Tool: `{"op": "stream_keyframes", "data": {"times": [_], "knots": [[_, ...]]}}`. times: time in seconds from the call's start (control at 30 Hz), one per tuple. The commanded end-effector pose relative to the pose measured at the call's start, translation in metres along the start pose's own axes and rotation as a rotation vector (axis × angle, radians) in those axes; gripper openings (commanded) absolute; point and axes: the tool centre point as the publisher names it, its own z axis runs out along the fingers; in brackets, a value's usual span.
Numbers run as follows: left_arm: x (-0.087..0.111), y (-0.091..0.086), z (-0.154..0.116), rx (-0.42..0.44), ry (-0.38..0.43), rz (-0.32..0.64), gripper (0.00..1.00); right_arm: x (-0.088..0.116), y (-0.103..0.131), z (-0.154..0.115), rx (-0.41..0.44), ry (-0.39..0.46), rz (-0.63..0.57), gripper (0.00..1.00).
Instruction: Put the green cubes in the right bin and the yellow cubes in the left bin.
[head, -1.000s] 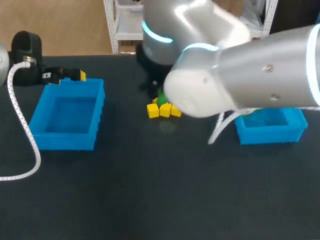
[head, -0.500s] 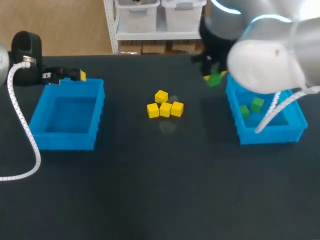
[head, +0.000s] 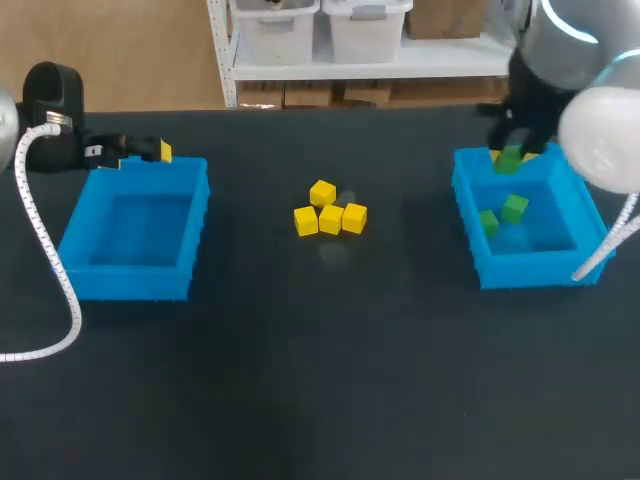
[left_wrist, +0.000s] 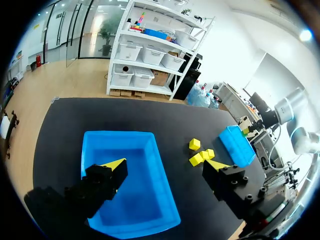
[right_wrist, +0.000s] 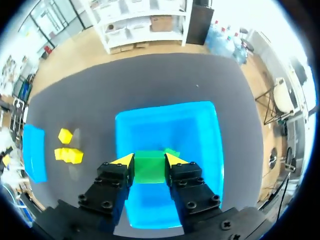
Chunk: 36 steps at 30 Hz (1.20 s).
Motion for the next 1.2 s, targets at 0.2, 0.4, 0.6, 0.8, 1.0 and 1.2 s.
{"op": "stream_keyframes", "data": {"times": [0.2,0.4,0.6,0.8,1.0,1.2], "knots": [[0.001,0.002,0.0,0.01,-0.005,0.002,1.0,-0.005,-0.014,0.003,-0.039,-0.053,0.002,0.05],[0.001,0.002,0.0,0.01,-0.005,0.002,1.0,-0.01,-0.004,0.003,-0.057,-0.058,-0.046,1.0],[0.001,0.002,0.0,0.01,-0.005,0.002,1.0,-0.013,-0.001,0.001,-0.017,-0.081,-0.059,1.0],[0.001,0.002,0.0,0.01,-0.005,0.002,1.0,-0.013,-0.001,0.001,-0.017,-0.081,-0.059,1.0],[0.001,0.002,0.0,0.01,-0.005,0.002,1.0,-0.013,-0.001,0.001,-0.017,-0.081,-0.059,1.0],[-0.007,0.001,-0.001,0.013,-0.002,0.03,1.0,-0.013,-0.001,0.001,-0.017,-0.081,-0.059,1.0]]}}
